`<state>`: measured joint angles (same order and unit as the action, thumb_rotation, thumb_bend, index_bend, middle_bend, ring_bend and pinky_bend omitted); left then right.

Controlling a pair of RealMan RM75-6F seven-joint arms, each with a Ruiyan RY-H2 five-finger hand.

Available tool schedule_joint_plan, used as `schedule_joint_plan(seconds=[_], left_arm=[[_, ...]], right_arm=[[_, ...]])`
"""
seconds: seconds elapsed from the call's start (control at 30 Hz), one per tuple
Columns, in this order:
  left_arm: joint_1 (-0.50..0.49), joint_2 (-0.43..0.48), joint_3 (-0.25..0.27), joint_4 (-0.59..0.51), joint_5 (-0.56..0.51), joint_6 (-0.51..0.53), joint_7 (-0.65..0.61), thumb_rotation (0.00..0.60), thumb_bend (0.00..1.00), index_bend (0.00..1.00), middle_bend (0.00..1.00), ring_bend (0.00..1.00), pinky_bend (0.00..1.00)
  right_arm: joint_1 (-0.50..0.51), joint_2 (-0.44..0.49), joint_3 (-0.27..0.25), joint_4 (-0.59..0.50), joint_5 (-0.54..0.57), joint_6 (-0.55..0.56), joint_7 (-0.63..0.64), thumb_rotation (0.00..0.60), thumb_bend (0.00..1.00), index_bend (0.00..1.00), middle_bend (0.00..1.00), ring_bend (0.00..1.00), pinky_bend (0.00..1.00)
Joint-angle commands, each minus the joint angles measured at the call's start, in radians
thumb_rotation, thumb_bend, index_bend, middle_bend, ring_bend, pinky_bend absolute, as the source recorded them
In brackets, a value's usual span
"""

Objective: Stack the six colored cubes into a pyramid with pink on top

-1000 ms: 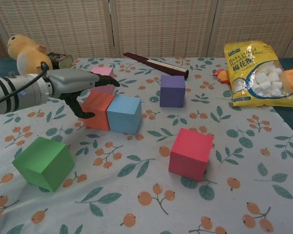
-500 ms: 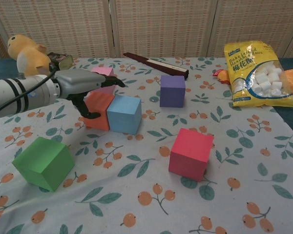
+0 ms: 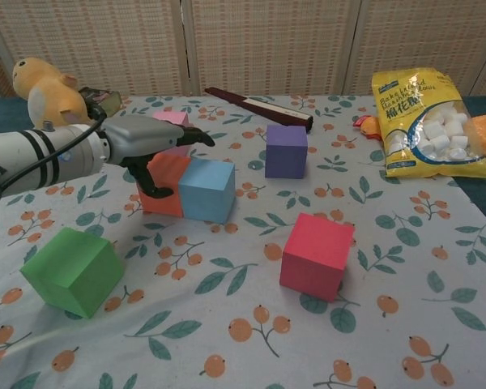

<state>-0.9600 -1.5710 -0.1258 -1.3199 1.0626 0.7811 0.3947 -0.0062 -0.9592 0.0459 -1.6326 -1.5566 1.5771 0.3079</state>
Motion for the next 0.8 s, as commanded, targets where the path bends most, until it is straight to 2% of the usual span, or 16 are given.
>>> schedule_joint_plan(seconds=[0.03,0.3,0.43,0.6,0.73,0.8], left_arm=[[-0.003,0.004,0.001,-0.007,-0.009,-0.006,0.009,0.600,0.36,0.00,0.00,0.00,0.05],[0.026,0.077,0.011,-0.097,-0.005,0.017,-0.003,0.600,0.36,0.00,0.00,0.00,0.05],[0.062,0.152,0.002,-0.164,0.014,0.050,-0.060,0.600,0.36,0.00,0.00,0.00,0.05],[0.112,0.221,-0.009,-0.194,0.017,0.083,-0.148,0.600,0.35,0.01,0.00,0.00,0.06],[0.173,0.278,-0.010,-0.200,0.011,0.116,-0.233,0.600,0.35,0.05,0.00,0.01,0.07],[0.201,0.303,-0.004,-0.207,0.011,0.137,-0.252,0.600,0.35,0.07,0.02,0.02,0.07]], right_arm=[[-0.001,0.001,0.001,0.001,0.002,0.001,0.002,0.572,0.00,0.00,0.09,0.03,0.15],[0.002,-0.003,0.001,0.008,0.003,-0.006,0.008,0.572,0.00,0.00,0.09,0.03,0.15],[0.004,-0.004,0.003,0.009,0.001,-0.007,0.010,0.571,0.00,0.00,0.09,0.03,0.15],[0.016,-0.002,-0.001,0.012,-0.013,-0.024,0.009,0.571,0.00,0.00,0.09,0.03,0.15],[0.055,0.004,-0.006,0.009,-0.043,-0.074,0.004,0.572,0.00,0.00,0.09,0.03,0.15],[0.085,0.008,-0.013,0.002,-0.067,-0.117,0.004,0.590,0.00,0.00,0.09,0.03,0.15]])
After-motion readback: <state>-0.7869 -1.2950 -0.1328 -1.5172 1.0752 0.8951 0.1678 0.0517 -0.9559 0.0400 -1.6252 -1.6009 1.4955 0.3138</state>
